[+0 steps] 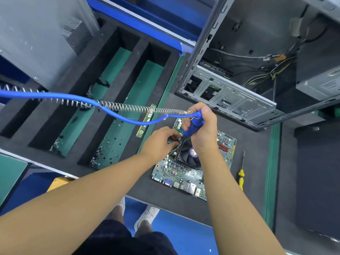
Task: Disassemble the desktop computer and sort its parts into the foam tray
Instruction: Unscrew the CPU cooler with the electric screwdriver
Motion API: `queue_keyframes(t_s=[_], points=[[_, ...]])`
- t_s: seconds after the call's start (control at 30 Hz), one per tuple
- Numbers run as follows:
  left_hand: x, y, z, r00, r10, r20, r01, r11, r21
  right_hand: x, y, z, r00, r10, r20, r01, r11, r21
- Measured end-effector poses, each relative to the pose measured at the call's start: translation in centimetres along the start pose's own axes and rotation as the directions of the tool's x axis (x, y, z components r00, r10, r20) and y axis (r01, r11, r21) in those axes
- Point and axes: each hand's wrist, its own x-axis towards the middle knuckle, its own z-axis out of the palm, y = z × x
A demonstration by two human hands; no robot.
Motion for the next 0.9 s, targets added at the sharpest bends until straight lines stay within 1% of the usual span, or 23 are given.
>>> queue_keyframes(t_s=[0.1, 0.17, 0.2, 0.27, 0.37, 0.5, 0.6, 0.73, 0.8, 0.9], points=[[0.2, 0.3, 0.5, 0.999, -0.021, -0.026, 0.023, 0.998, 0.059, -0.7, 0.2, 0.3, 0.999, -0.037, -0.001, 0.036, 0.998, -0.053], [0.2, 0.2, 0.7, 0.999, -0.018, -0.038, 0.021, 0.996, 0.086, -1.2, 0.7, 0.4, 0.998, -0.063, 0.022, 0.065, 0.995, -0.077], [0.2, 0.2, 0.8, 0.999, -0.008, -0.043, 0.012, 0.995, 0.096, -1.3, 0.8, 0.4, 0.997, -0.075, 0.022, 0.077, 0.994, -0.073], [0.0, 0.1, 0.7, 0.998, 0.012, -0.054, -0.006, 0.992, 0.126, -1.0, 0.6, 0.4, 0.996, -0.087, -0.025, 0.086, 0.995, -0.041], [0.0, 0.1, 0.8, 0.998, 0.027, -0.063, -0.017, 0.989, 0.15, -0.7, 0.3, 0.1, 0.995, -0.066, -0.068, 0.066, 0.998, -0.006], [0.1, 0.0, 0.9, 0.997, 0.033, -0.069, -0.021, 0.985, 0.171, -1.1, 0.2, 0.9, 0.998, -0.065, -0.012, 0.064, 0.995, -0.072], [0.1, 0.2, 0.8, 0.997, 0.032, -0.069, -0.02, 0.986, 0.168, -0.9, -0.3, 1.0, 0.998, -0.057, -0.007, 0.056, 0.994, -0.089], [0.1, 0.2, 0.7, 0.998, 0.025, -0.053, -0.02, 0.996, 0.092, -1.1, -0.7, 0.7, 0.997, -0.064, 0.032, 0.066, 0.994, -0.084], [0.0, 0.2, 0.7, 0.998, 0.042, -0.05, -0.036, 0.992, 0.124, -1.1, -0.6, 0.9, 0.997, -0.064, 0.049, 0.07, 0.991, -0.11], [-0.2, 0.2, 0.7, 0.995, 0.071, -0.069, -0.06, 0.986, 0.156, -1.1, -0.7, 1.0, 0.999, -0.035, 0.032, 0.038, 0.993, -0.112]])
